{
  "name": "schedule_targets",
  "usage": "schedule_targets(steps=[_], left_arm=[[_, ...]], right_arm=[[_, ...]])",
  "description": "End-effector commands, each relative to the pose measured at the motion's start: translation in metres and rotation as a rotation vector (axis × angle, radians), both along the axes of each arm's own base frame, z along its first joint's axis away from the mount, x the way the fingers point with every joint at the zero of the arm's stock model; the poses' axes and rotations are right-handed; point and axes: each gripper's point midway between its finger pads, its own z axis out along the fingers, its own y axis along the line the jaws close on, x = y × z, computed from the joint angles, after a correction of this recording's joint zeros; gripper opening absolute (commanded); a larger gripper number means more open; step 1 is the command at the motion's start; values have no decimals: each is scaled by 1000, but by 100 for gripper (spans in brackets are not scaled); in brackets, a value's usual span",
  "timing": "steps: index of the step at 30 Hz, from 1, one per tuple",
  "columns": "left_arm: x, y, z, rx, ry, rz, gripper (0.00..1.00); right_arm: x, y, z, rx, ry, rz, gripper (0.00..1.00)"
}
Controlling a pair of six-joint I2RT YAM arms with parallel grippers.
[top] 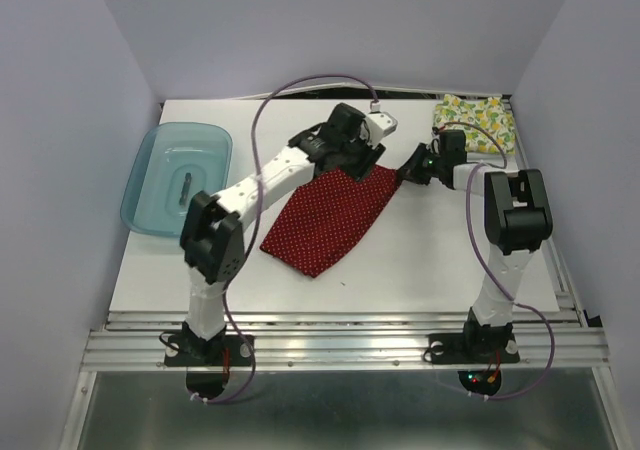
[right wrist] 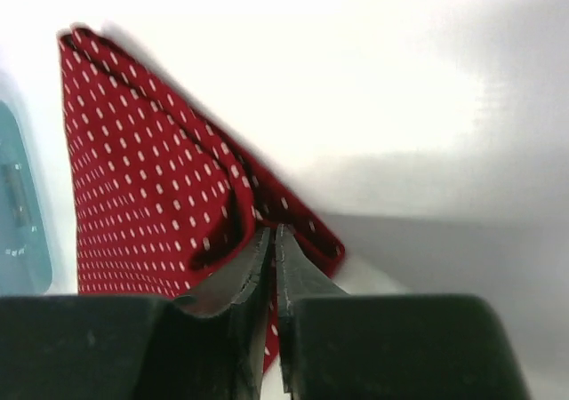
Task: Fold and stack the skirts
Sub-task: Fold the skirt
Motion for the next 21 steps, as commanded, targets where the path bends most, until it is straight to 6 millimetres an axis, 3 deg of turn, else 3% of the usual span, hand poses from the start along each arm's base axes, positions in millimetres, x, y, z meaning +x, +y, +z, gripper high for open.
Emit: schedule_targets(steps=[1, 2, 3, 4, 5, 7, 10, 13, 15, 18, 21], left_arm=[[-48, 59, 16, 107, -15, 4, 54], [-58, 68, 10, 118, 2, 4, 54], [-67, 75, 1, 132, 23, 4, 54], [-81, 88, -22, 162, 70, 15, 54], [-88, 94, -21, 156, 69, 20, 54], [-102, 108, -51, 191, 122, 45, 54], [-112, 114, -75, 202, 158, 53, 52], [-117, 108, -94, 188, 207, 37, 52], [-121, 107, -104, 189, 238, 35, 51], [-127, 107, -125, 206, 292, 32, 49], [-129, 103, -141, 210, 333, 28, 45]], right_arm=[[37, -18, 30, -115, -99, -28, 22], [38, -19, 37, -124, -112, -27, 28], [39, -20, 46, -132, -133, -26, 48], [36, -21, 51, -143, -123, -26, 53], [33, -25, 55, -168, -111, -33, 53], [27, -30, 69, -189, -69, -46, 53], [14, -34, 68, -210, -11, -51, 53], [-20, -15, 52, -93, 105, -4, 55], [-30, -9, 44, -49, 143, 10, 60], [-34, -1, 31, -39, 151, 34, 59], [-29, 9, 12, -15, 182, 57, 53]])
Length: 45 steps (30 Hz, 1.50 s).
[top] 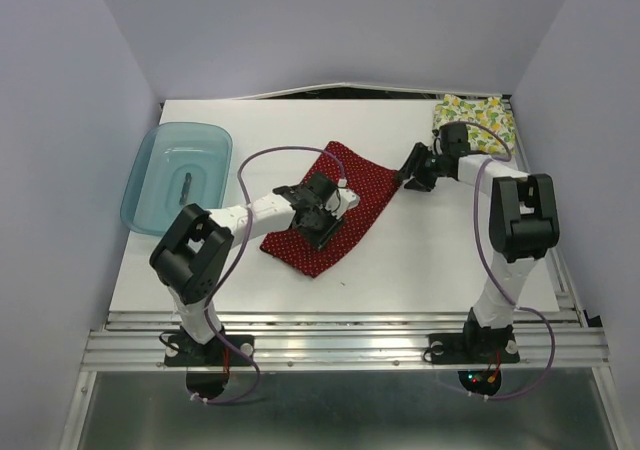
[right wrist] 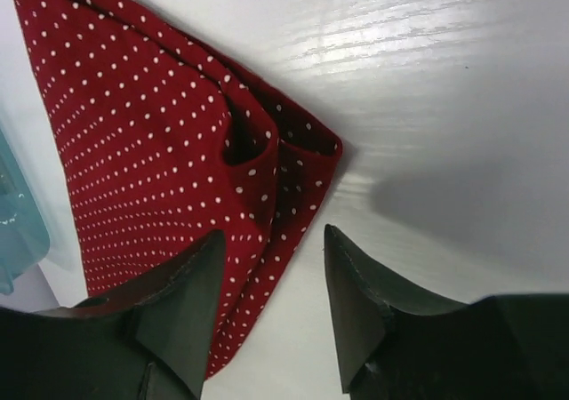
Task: Fold and stack the skirts
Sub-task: Fold the skirt
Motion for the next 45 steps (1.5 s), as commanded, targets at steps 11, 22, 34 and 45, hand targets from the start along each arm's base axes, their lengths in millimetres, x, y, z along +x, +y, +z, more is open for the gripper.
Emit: schedule_targets(steps=[11, 22, 34, 45], left_arm=[[55, -25, -13, -130, 83, 156, 35], [48, -12, 73, -223, -94, 231, 55], [-4, 13, 33, -74, -25, 94, 55], [4, 0, 23, -73, -7, 75, 52]], right_arm=[[93, 32, -22, 73, -93, 42, 36], [30, 19, 56, 80, -105, -50, 61], [-100, 119, 34, 363, -39, 166, 46], [-134, 167, 22, 540, 24, 290, 11]])
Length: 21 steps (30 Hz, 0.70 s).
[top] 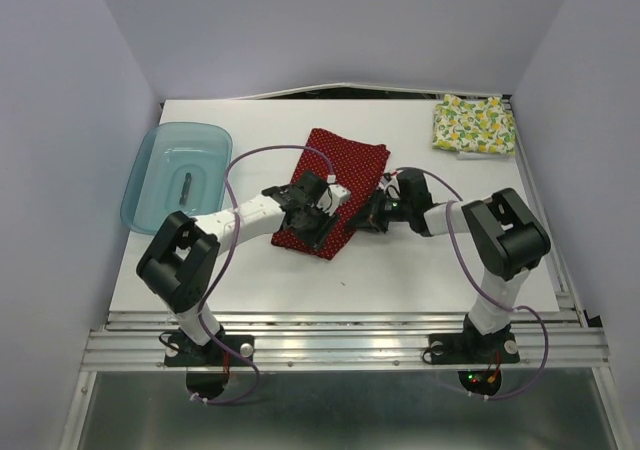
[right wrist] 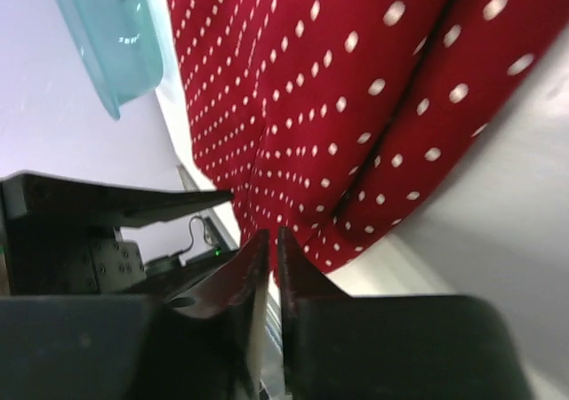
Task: Fold and stack the skirts
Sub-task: Fold the skirt
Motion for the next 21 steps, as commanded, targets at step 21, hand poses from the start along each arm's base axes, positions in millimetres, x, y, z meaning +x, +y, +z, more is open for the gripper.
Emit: schedule_targets(steps=[21], left_arm=[[3, -39, 16, -129, 67, -52, 49]], right_arm=[[-39, 16, -11, -10, 15, 94, 1]])
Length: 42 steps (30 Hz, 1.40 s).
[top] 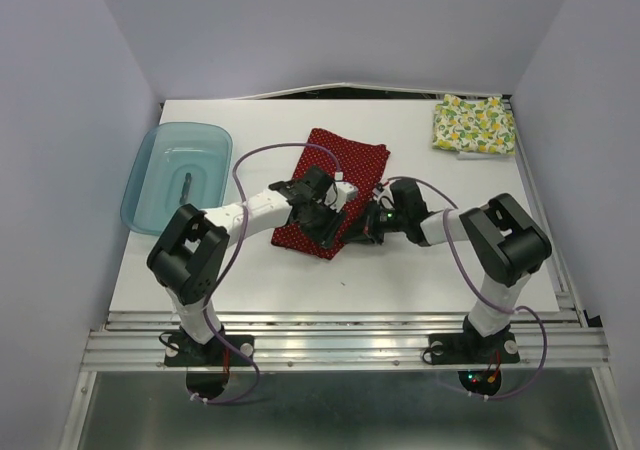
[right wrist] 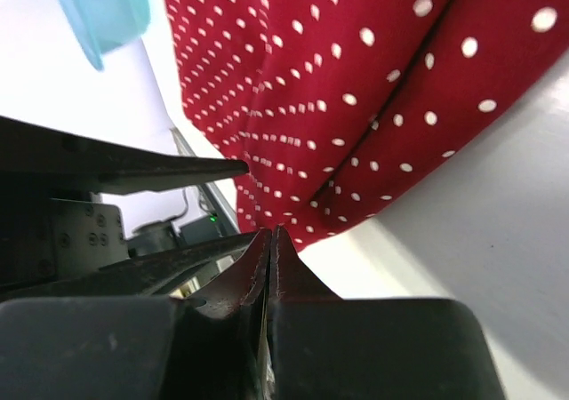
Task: Fold and stack the skirts
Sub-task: Fold the skirt
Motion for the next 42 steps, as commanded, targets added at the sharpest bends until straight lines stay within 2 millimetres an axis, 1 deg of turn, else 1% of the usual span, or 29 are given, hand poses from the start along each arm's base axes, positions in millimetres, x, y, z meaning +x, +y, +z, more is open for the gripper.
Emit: schedule_targets(steps=[1, 7, 9, 10, 12, 14, 17, 18, 22, 23, 26, 30, 37, 41, 42], left_arm=[[3, -13, 12, -45, 1, -11, 49], [1, -15, 5, -38, 18, -17, 49], [4, -17, 6, -38, 15, -15, 43], [4, -17, 5, -38, 15, -15, 37], [5, -18, 5, -38, 15, -15, 34], [5, -19, 5, -39, 19, -15, 29], [3, -19, 4, -40, 26, -22, 20], [3, -19, 5, -42, 26, -24, 13], [4, -24, 17, -73, 14, -29, 0], [6, -26, 24, -92, -3, -29, 0], [8, -29, 35, -117, -19, -23, 0], [9, -33, 41, -135, -23, -21, 0], [6, -41, 38, -147, -2, -38, 0], [1, -44, 27, -141, 15, -52, 0], [-1, -42, 20, -133, 26, -52, 0]], right_arm=[[-2, 1, -12, -34, -9, 22, 1], [-3, -2, -25, -76, -3, 31, 1], [-4, -3, -32, -95, 3, 39, 1], [-4, -4, -37, -104, 11, 40, 1], [-4, -4, -41, -113, 18, 43, 1], [-6, -1, -44, -115, 23, 52, 1], [-6, 2, -44, -121, 20, 61, 1], [-6, 2, -44, -119, 17, 60, 1], [-5, 2, -44, -122, 14, 60, 1], [-5, 2, -44, -123, 16, 60, 1], [-8, 4, -43, -123, 13, 68, 1], [-9, 3, -42, -124, 11, 68, 1], [-8, 4, -39, -120, 6, 69, 1], [-7, 5, -37, -116, 3, 69, 1], [-7, 5, -34, -112, -6, 72, 1]])
